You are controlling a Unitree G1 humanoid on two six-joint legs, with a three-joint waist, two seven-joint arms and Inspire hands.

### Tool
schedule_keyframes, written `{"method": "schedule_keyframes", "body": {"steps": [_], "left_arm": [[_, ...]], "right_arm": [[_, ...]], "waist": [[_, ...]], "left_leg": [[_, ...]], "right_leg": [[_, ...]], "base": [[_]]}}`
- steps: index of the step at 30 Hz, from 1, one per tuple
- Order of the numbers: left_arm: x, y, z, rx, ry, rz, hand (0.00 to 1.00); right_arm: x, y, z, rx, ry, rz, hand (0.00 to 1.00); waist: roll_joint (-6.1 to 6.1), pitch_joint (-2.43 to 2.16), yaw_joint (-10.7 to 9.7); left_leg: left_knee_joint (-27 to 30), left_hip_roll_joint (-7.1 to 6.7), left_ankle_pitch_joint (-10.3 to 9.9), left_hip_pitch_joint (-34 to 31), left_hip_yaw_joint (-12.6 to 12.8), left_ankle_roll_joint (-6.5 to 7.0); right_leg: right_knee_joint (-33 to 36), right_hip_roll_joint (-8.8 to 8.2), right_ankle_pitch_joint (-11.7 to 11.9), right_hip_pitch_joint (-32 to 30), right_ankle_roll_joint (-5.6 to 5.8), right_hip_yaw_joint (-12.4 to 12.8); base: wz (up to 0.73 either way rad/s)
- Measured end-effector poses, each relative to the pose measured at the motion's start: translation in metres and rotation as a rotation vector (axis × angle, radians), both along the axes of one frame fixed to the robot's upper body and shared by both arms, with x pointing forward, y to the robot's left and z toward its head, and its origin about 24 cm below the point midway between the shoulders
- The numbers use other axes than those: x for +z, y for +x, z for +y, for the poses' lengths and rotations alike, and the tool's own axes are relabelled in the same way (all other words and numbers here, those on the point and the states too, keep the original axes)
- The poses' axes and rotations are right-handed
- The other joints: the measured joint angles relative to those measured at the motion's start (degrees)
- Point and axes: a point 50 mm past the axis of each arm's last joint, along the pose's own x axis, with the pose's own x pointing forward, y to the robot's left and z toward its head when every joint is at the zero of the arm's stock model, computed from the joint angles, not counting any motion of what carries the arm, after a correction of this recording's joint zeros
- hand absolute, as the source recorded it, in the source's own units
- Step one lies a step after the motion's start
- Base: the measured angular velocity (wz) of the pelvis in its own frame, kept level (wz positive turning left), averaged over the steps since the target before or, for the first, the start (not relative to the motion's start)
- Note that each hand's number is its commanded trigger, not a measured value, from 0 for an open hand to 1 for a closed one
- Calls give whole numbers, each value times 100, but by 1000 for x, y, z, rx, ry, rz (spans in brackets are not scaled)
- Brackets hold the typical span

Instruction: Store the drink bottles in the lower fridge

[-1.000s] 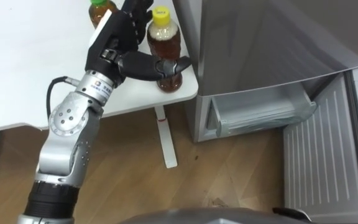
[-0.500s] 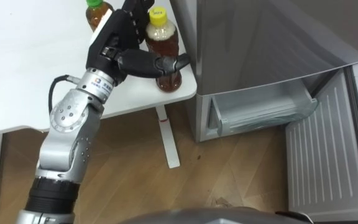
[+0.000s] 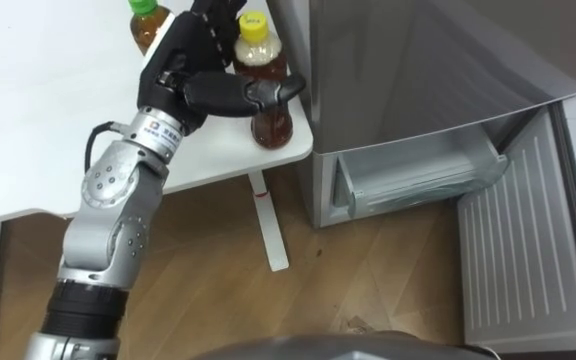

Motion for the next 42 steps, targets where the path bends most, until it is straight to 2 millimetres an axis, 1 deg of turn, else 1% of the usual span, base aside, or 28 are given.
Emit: {"method": "schedule_keyframes", "body": {"steps": [1, 2, 3, 4, 6, 8, 10, 11, 12, 13, 18, 23, 24, 29, 30, 31, 32, 42], "left_arm": [[-4, 0, 1, 4, 2, 17, 0], [-5, 0, 1, 4, 2, 24, 0], [-6, 0, 1, 5, 3, 33, 0], [-7, 0, 2, 6, 4, 37, 0], [-8, 1, 2, 6, 4, 43, 0], [-8, 2, 2, 4, 5, 47, 0], [-8, 3, 1, 3, 5, 49, 0], [-8, 3, 1, 3, 5, 49, 0], [-9, 4, 1, 1, 6, 51, 0], [-10, 7, 2, 2, 8, 60, 0], [-20, 9, 4, 17, 13, 101, 0], [-19, 10, 4, 19, 13, 100, 0], [-19, 10, 4, 18, 13, 98, 0], [-16, 12, 3, 15, 13, 88, 0], [-16, 12, 3, 14, 13, 86, 51], [-15, 13, 3, 14, 13, 84, 66], [-14, 13, 3, 13, 12, 81, 100], [-11, 16, 2, 9, 12, 70, 100]], "right_arm": [[0, 0, 0, -1, 4, 6, 0], [0, 0, 0, -2, 6, 8, 0], [0, -1, 0, -1, 10, 12, 0], [0, -1, 1, -1, 14, 14, 0], [0, -1, 1, 0, 14, 14, 0], [0, -1, 1, 2, 15, 15, 0], [0, 0, 1, 8, 14, 15, 0], [0, 0, 1, 10, 13, 15, 0], [0, 1, 1, 20, 12, 14, 0], [0, 1, 1, 28, 10, 13, 0], [0, 4, 2, 42, 8, 2, 0], [0, 6, 2, 45, 8, -3, 0], [0, 6, 2, 45, 8, -4, 0], [1, 7, 2, 46, 8, -5, 0], [1, 6, 2, 46, 9, -5, 0], [0, 6, 2, 46, 9, -5, 0], [1, 7, 2, 46, 9, -5, 0], [1, 7, 2, 48, 9, -6, 0]], "waist": [[27, -15, 1], [33, -19, 2], [-4, 5, -1], [10, -4, -2], [10, -3, -1], [-16, 13, -1], [-8, 9, -1], [-20, 16, -2], [-1, 4, -1], [-20, 16, 5], [-12, 9, -4], [-16, 6, 0], [-3, -2, 1], [-13, 4, -5], [-12, 3, -6], [-11, 3, -6], [-11, 3, -6], [-13, 3, 3]], "left_leg": [[3, 2, 0, -1, 9, 0], [3, 2, 0, -2, 13, 0], [3, 2, 0, -2, 15, 0], [2, 2, 0, 3, 22, 0], [0, 4, 0, 8, 36, 0], [-3, 7, 0, 7, 46, 0], [-2, 13, 0, 9, 82, 0], [-2, 16, 0, 9, 91, 0], [0, 17, 0, 8, 97, 0], [-1, 17, 0, 6, 98, 0], [-1, 20, 0, -2, 107, 0], [-2, 20, 1, -12, 109, 0], [-2, 20, 1, -12, 110, 0], [-3, 21, 1, -7, 111, 0], [-3, 21, 1, -2, 112, 0], [-3, 21, 1, 4, 112, 0], [-3, 22, 1, 6, 113, 0], [-3, 24, 1, 76, 114, 0]], "right_leg": [[4, 1, 0, -3, 0, 6], [4, 0, 0, -5, 0, 9], [7, 2, 0, -15, 0, 18], [10, 1, 0, -21, 0, 26], [15, 2, -1, -28, -1, 43], [40, 3, -1, -37, 0, 56], [72, 2, -10, -56, -1, 91], [74, 3, -10, -58, -1, 101], [80, 3, -10, -59, -1, 107], [86, 4, -10, -62, -1, 109], [97, 4, -11, -123, -2, 120], [97, 2, -12, -140, -2, 124], [96, 2, -12, -139, -2, 123], [93, 2, -12, -111, -2, 122], [92, 2, -12, -91, -2, 122], [92, 2, -12, -84, -2, 121], [93, 1, -12, -80, -2, 120], [85, -10, -13, -49, -2, 115]], "base": [[0], [0], [0], [0], [-4], [-4], [-6], [-7], [-3], [0], [0], [0], [0], [0], [0], [0], [0], [0]]}}
